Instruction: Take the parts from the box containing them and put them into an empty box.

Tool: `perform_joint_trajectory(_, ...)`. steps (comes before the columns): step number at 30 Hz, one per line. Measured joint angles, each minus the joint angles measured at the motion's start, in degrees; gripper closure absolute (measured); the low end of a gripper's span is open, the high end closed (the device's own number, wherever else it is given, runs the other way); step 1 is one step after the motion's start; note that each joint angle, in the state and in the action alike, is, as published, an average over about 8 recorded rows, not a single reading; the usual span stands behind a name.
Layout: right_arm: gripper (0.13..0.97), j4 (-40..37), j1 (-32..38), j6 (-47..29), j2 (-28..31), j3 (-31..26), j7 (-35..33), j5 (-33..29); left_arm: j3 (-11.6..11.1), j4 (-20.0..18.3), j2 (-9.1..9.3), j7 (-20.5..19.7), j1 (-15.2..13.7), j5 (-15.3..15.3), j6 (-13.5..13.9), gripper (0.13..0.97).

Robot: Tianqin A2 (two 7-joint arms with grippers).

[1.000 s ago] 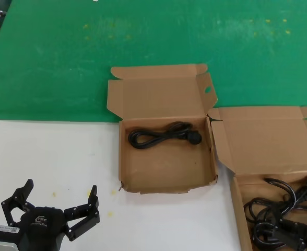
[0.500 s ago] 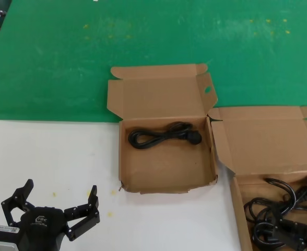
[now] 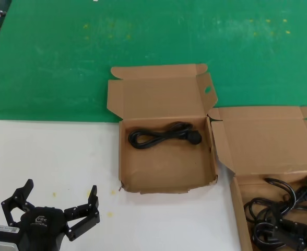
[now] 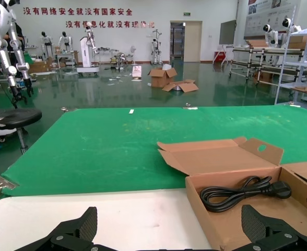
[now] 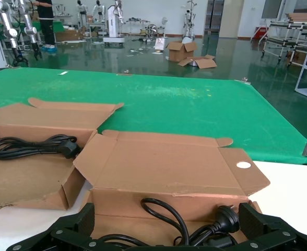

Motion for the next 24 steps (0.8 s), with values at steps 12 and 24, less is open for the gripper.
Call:
perform_joint_trajectory(12,0.129,0.00,0.00,0.00,0.00,0.00,0.00,0.00,0.00,0.00,0.00,0.00,0.00,0.00,0.00,0.132)
perform_joint_trajectory(24,0.129,0.00,0.00,0.00,0.00,0.00,0.00,0.00,0.00,0.00,0.00,0.00,0.00,0.00,0.00,0.132)
